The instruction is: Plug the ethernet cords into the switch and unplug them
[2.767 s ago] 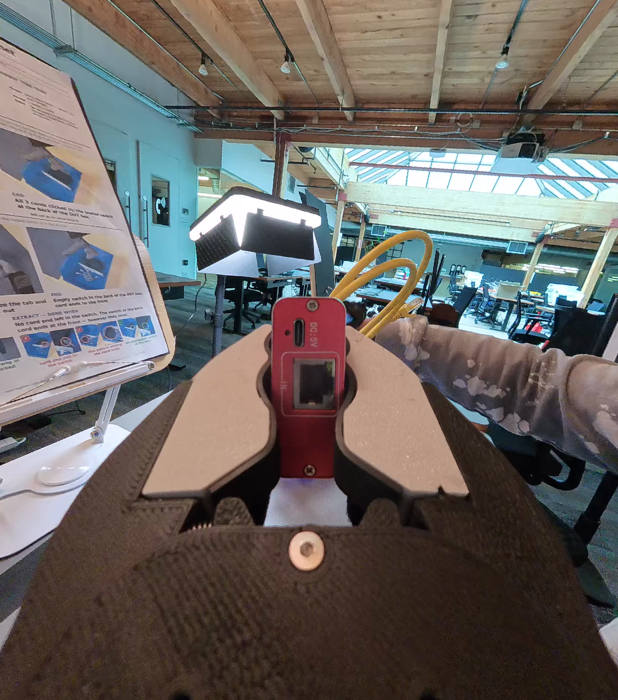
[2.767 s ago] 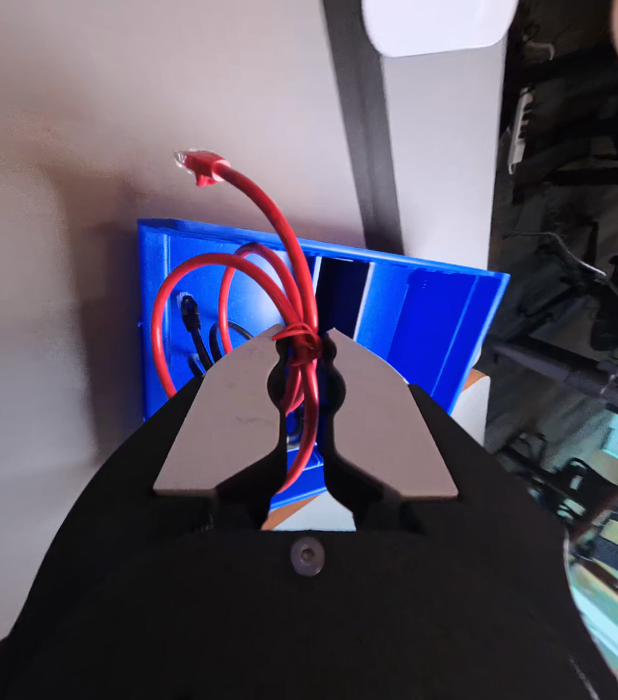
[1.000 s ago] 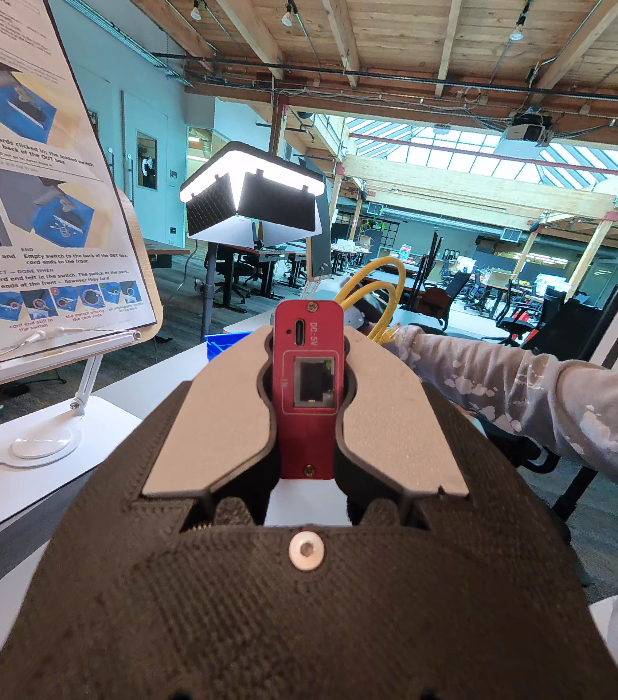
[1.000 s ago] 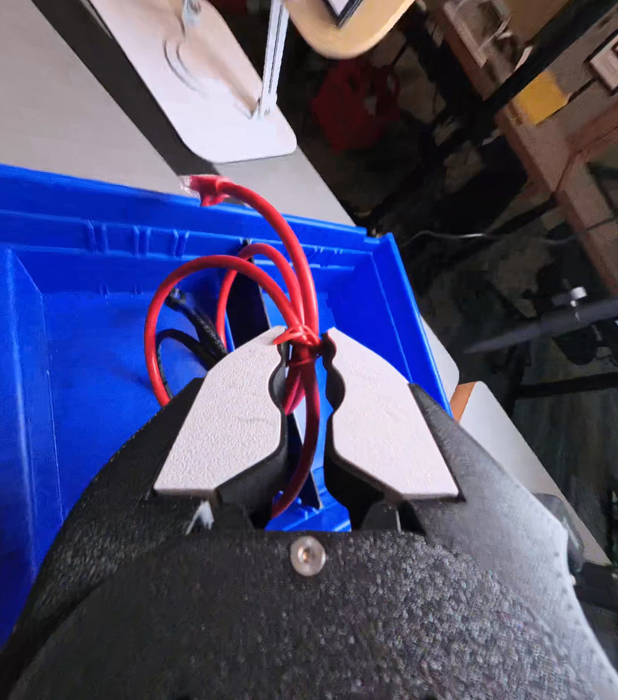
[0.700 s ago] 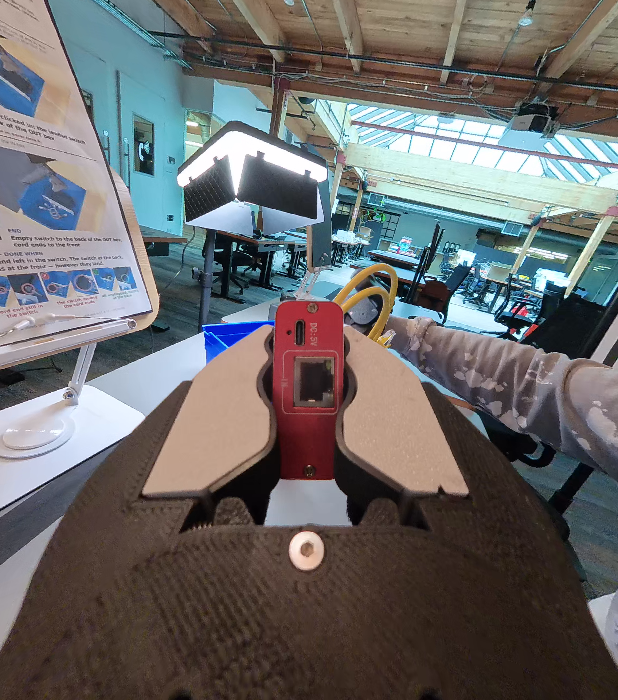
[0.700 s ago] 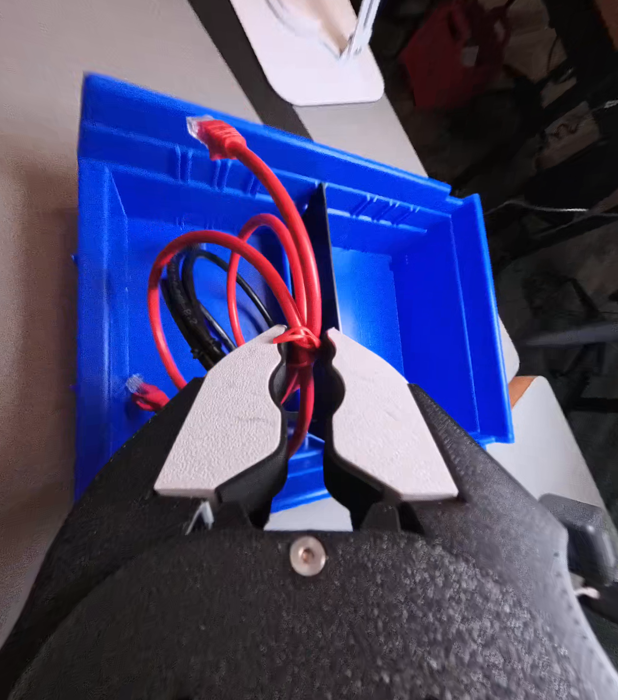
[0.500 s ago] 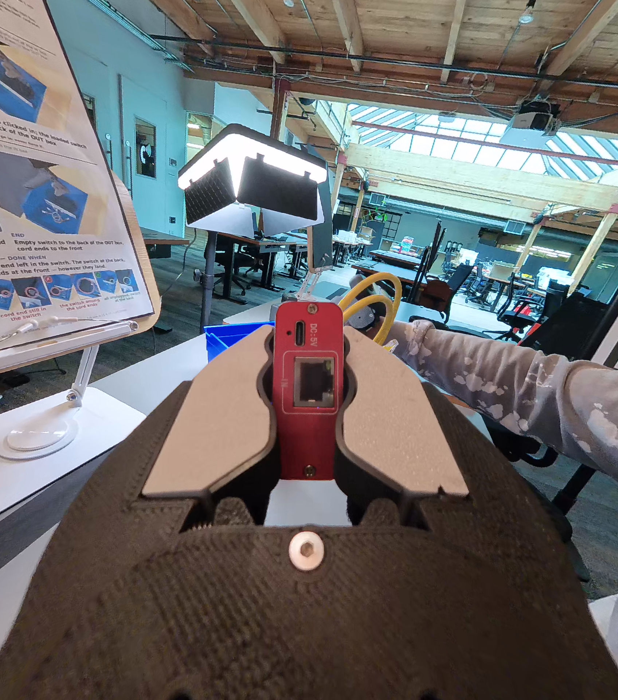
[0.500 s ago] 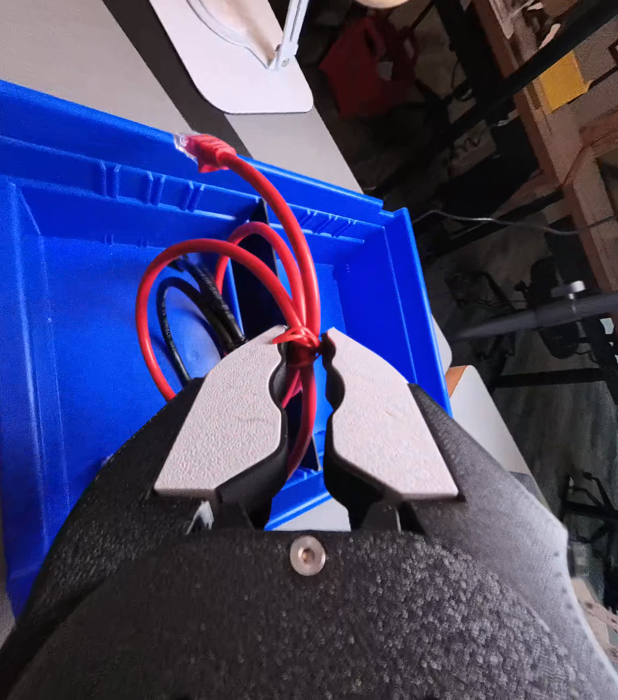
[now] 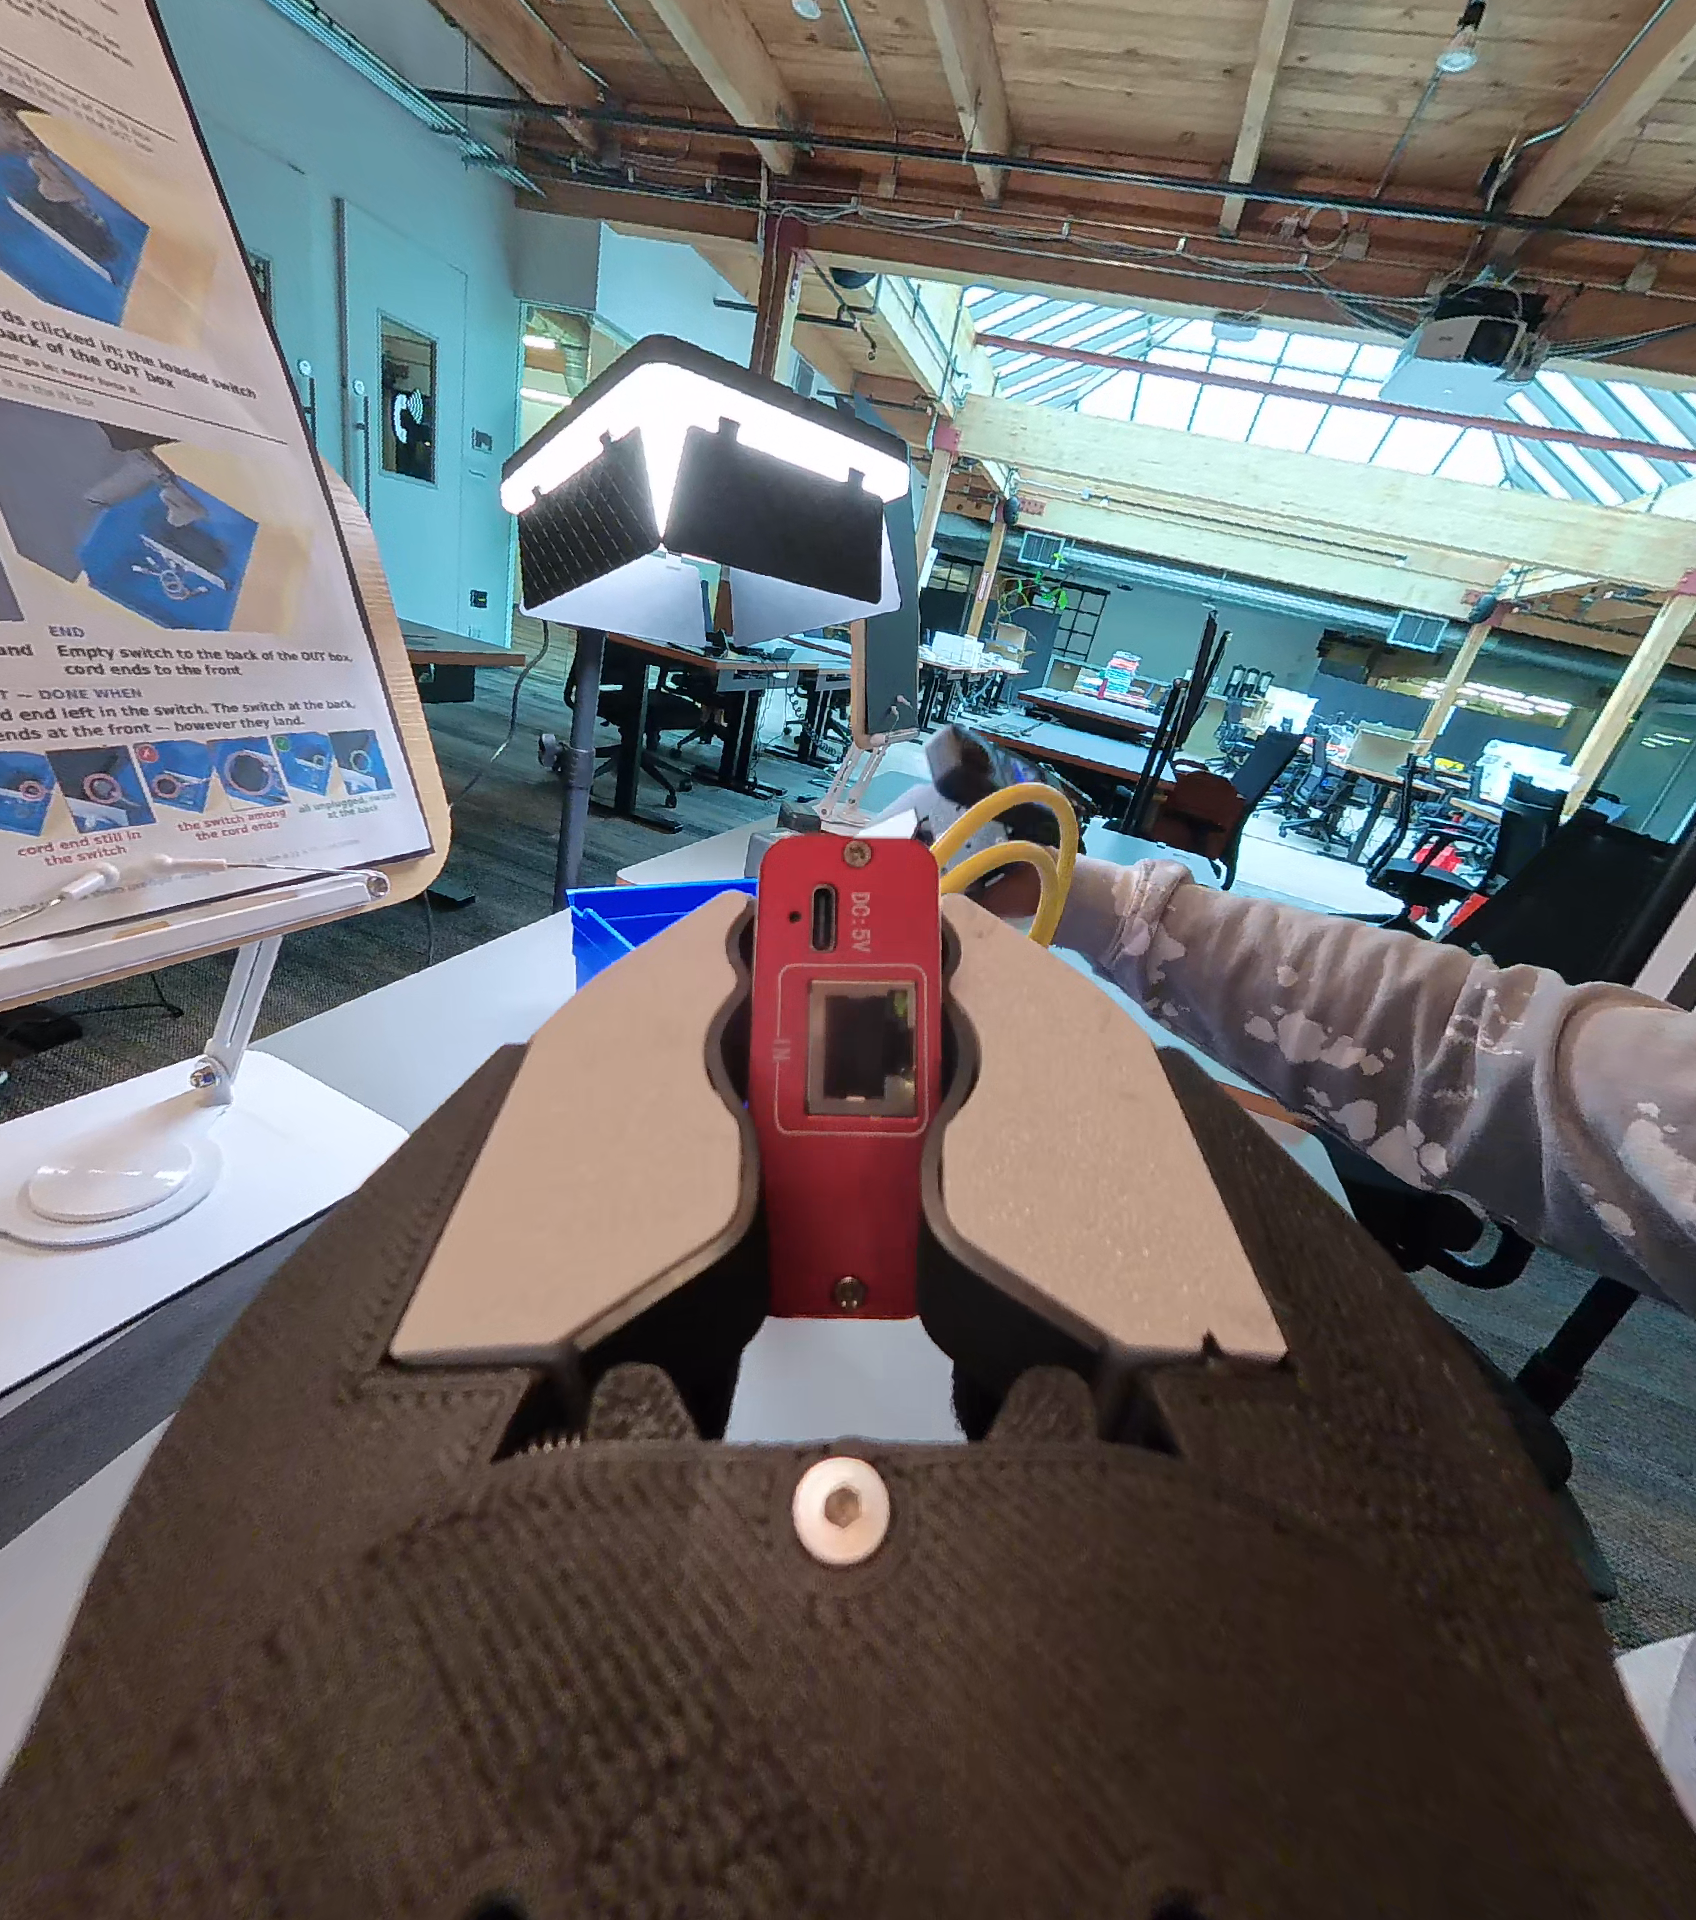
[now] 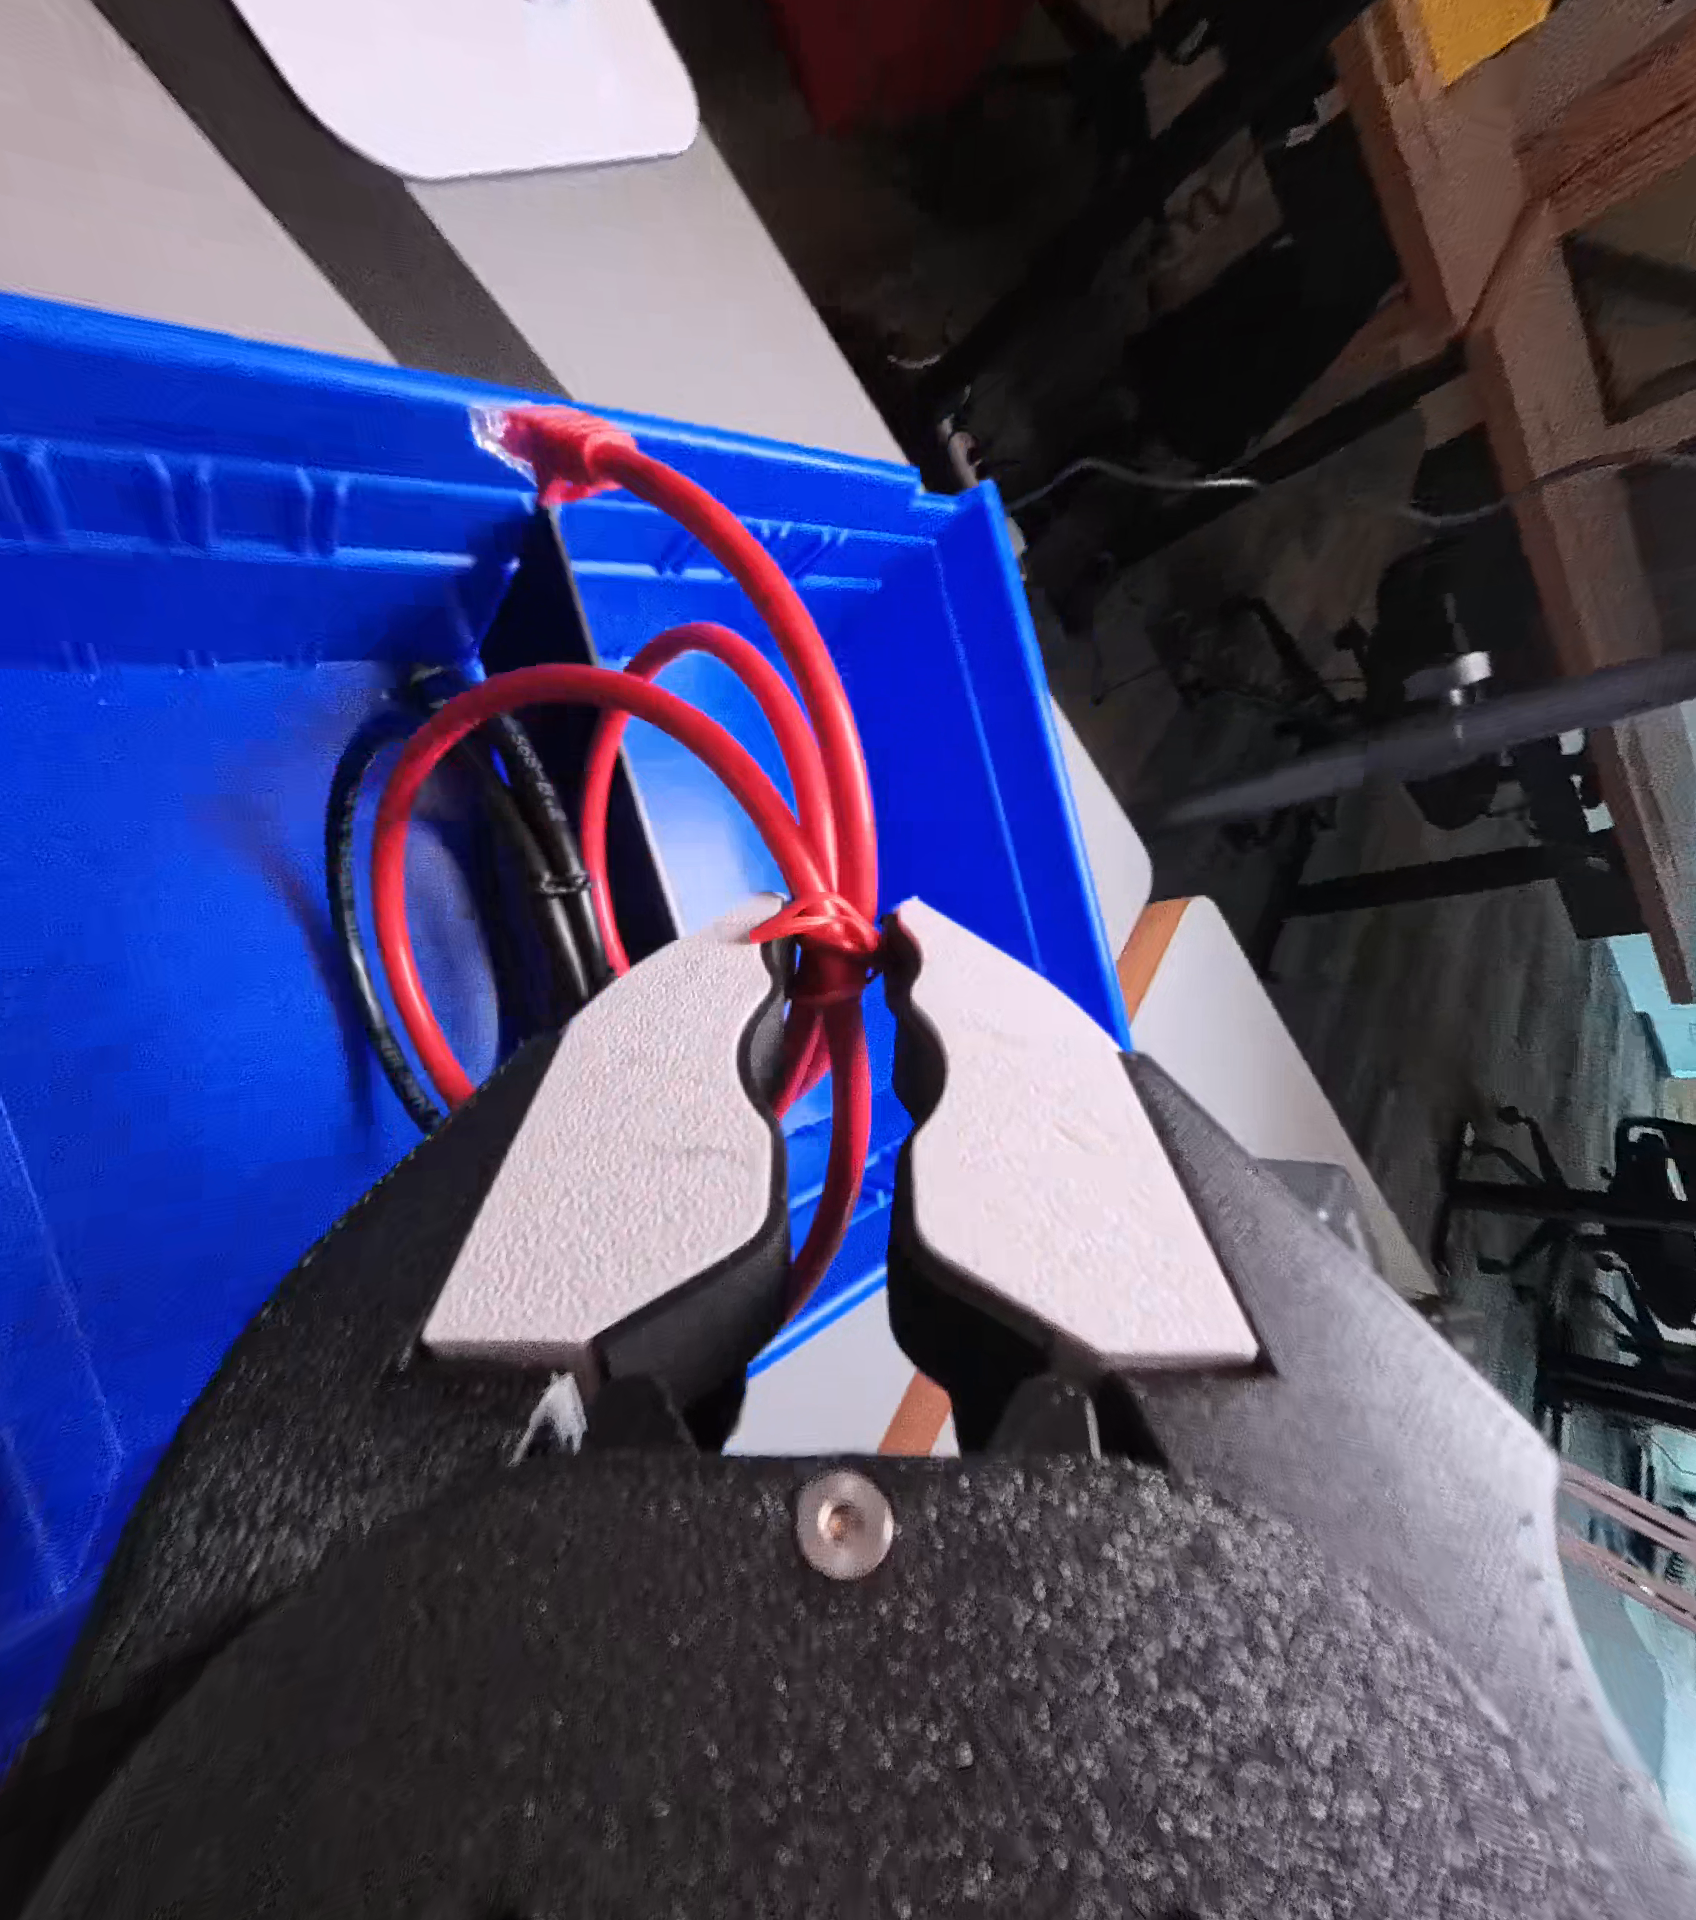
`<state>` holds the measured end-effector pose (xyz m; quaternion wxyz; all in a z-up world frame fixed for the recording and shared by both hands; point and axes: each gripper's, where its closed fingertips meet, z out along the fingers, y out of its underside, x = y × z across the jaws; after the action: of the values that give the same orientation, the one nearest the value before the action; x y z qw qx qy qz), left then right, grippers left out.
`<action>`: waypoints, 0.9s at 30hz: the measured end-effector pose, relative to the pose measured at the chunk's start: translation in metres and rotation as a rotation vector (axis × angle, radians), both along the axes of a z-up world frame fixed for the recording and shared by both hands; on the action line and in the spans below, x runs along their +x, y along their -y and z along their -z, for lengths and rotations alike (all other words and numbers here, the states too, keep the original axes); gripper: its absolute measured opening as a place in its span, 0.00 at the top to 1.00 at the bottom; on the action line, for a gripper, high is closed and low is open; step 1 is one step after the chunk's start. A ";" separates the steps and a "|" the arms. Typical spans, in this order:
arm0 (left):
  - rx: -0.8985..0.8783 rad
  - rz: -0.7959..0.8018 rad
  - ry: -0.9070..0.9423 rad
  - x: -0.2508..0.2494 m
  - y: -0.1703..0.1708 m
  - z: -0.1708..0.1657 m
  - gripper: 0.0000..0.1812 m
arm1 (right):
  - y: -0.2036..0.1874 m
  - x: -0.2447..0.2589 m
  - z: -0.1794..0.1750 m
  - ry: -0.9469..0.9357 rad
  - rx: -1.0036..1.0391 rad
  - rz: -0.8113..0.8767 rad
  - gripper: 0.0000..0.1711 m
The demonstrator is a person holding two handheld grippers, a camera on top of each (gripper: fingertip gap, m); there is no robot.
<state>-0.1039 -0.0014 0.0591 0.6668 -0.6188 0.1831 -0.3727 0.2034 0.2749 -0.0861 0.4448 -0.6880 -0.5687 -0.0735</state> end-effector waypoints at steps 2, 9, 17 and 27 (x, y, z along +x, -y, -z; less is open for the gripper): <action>-0.002 0.000 -0.001 0.000 -0.001 0.001 0.84 | -0.004 0.001 -0.021 -0.064 0.038 0.028 0.91; -0.002 -0.001 -0.002 0.001 -0.001 0.001 0.84 | -0.006 0.007 -0.104 -0.381 0.173 0.123 0.91; -0.006 0.005 -0.008 0.004 -0.001 0.002 0.84 | 0.047 -0.028 -0.077 -0.492 -0.379 -0.115 0.91; -0.012 0.009 -0.008 0.004 -0.002 0.003 0.84 | 0.035 -0.005 0.033 0.055 -0.347 0.011 0.91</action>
<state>-0.0994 0.0004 0.0561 0.6606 -0.6236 0.1862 -0.3742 0.1983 0.2401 -0.1192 0.3030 -0.7554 -0.5811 0.0045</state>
